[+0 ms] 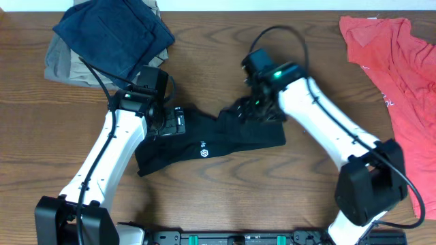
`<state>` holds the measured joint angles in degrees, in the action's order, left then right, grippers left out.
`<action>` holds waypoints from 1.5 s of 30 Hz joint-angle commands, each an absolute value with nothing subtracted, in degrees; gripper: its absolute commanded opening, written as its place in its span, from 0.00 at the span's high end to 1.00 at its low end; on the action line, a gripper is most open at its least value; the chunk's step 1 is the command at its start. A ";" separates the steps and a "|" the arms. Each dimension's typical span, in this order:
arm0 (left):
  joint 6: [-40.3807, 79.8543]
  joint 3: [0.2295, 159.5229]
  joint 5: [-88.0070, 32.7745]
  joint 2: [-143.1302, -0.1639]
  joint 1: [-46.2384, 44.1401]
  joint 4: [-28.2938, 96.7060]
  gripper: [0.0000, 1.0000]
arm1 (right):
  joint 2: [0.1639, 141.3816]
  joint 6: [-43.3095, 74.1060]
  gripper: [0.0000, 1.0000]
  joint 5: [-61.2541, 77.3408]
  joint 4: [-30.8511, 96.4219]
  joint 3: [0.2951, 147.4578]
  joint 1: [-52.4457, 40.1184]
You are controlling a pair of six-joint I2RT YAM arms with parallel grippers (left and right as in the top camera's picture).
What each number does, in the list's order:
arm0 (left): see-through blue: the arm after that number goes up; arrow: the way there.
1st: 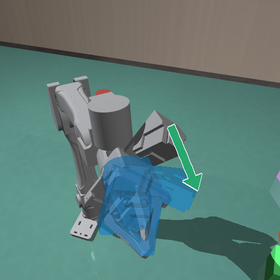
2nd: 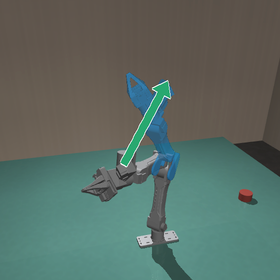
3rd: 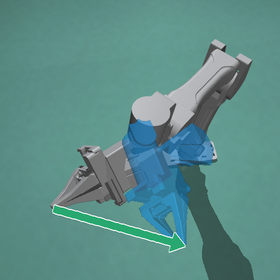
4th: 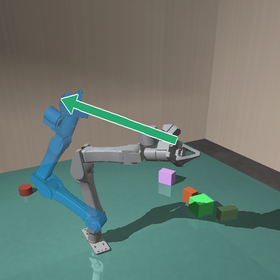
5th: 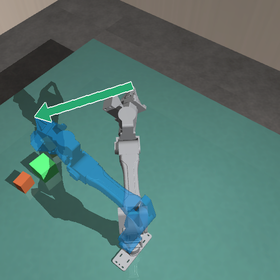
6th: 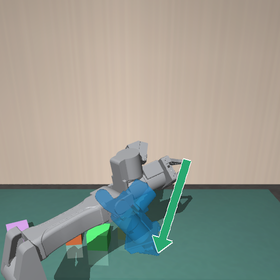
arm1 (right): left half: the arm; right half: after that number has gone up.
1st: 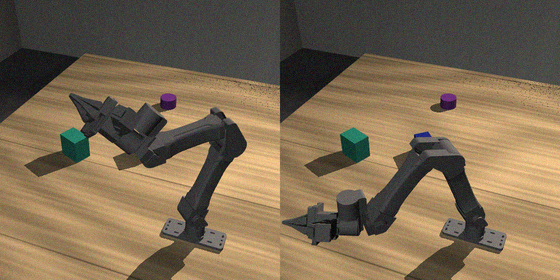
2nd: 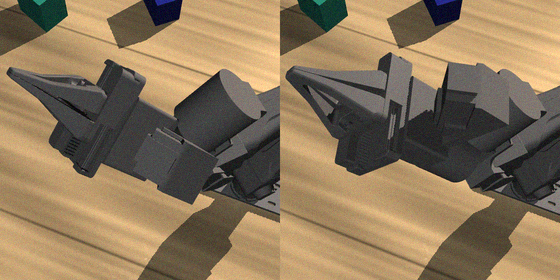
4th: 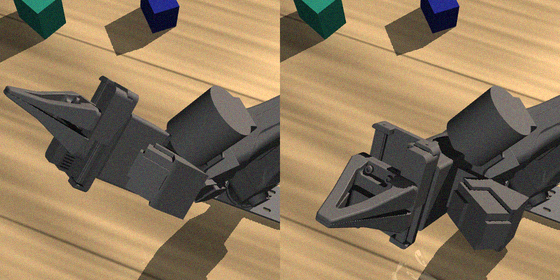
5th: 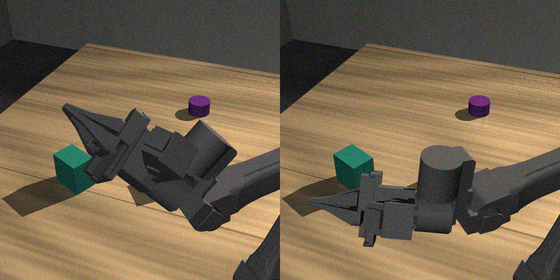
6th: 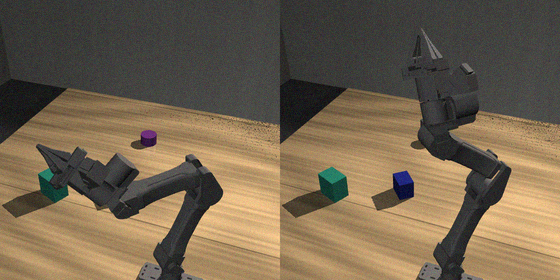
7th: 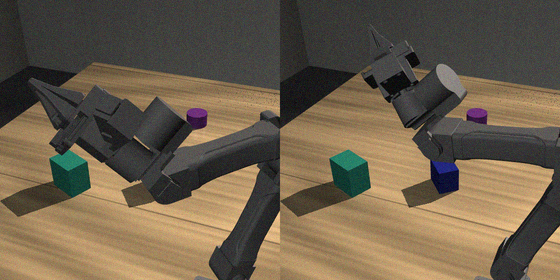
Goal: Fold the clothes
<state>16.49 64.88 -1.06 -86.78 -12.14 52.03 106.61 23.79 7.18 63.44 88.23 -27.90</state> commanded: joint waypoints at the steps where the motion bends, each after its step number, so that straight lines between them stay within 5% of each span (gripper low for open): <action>1: 16.21 64.27 -0.40 -86.48 -12.08 52.01 0.02 | 105.14 20.45 0.18 5.65 63.86 89.45 -24.47; 10: 16.21 64.27 -0.40 -86.48 -12.08 52.01 0.02 | 105.16 20.38 0.72 8.78 55.66 82.87 -23.31; 16: 16.21 64.27 -0.40 -86.48 -12.08 51.99 0.02 | 105.43 22.87 0.86 13.98 45.36 75.07 -23.99; 28: 16.21 64.27 -0.40 -86.48 -12.05 51.59 0.02 | 112.77 24.99 0.87 20.99 29.21 69.84 -28.60; 39: 16.21 64.27 -0.40 -86.48 -12.05 51.62 0.02 | 111.94 23.73 0.92 20.99 36.80 74.72 -27.88; 43: 16.21 64.27 -0.40 -86.48 -12.08 51.59 0.02 | 107.48 21.04 0.77 20.99 45.34 80.25 -25.56; 44: 16.21 64.27 -0.40 -86.48 -12.08 51.62 0.02 | 106.37 20.51 0.70 20.97 47.37 81.49 -24.91; 45: 16.21 64.29 -0.40 -86.48 -12.08 51.59 0.02 | 105.23 20.47 0.52 20.97 49.45 82.59 -24.16</action>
